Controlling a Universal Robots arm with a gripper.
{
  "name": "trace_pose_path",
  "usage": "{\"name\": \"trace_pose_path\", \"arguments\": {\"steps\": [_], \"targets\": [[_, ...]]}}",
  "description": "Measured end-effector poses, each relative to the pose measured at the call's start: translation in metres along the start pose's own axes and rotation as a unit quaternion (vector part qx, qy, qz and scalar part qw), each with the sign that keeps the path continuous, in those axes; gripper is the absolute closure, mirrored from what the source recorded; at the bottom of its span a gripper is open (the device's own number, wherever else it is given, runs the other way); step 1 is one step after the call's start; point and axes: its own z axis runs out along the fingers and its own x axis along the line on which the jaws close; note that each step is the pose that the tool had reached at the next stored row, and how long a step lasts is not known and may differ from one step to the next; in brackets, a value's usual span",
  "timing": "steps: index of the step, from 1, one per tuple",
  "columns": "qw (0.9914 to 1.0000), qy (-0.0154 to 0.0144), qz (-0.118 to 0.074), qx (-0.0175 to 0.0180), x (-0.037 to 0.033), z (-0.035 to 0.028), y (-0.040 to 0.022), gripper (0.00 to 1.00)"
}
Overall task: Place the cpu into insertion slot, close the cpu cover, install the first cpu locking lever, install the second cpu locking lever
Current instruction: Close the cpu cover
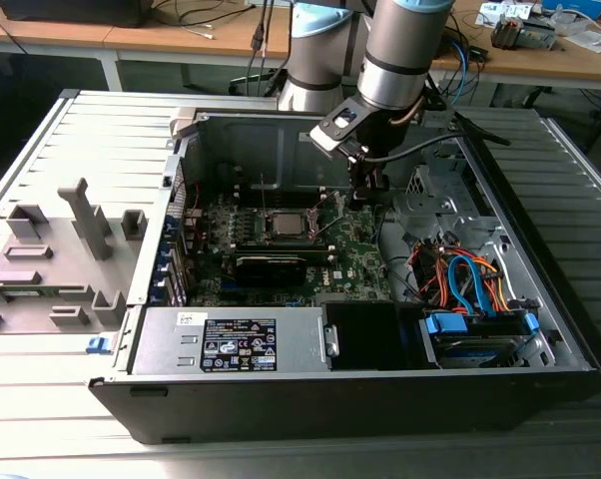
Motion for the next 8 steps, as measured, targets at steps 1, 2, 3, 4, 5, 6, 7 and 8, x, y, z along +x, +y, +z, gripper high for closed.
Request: {"name": "trace_pose_path", "arguments": {"steps": [1,2,3,4,5,6,7,8], "targets": [[1.00000,0.0000,0.000,0.0000,0.0001,0.0000,-0.0006,0.89],[1.00000,0.0000,0.000,0.0000,0.0002,0.0001,-0.0022,0.89],[1.00000,0.0000,0.000,0.0000,0.0003,0.0002,-0.0039,0.89],[1.00000,0.0000,0.000,0.0000,0.0004,0.0003,-0.0052,0.89],[1.00000,0.0000,0.000,0.0000,0.0005,0.0003,-0.0063,0.89],[1.00000,0.0000,0.000,0.0000,0.0005,0.0004,-0.0067,0.89],[1.00000,0.0000,0.000,0.0000,0.0006,0.0004,-0.0071,0.89],[1.00000,0.0000,0.000,0.0000,0.0006,0.0004,-0.0076,0.89]]}}
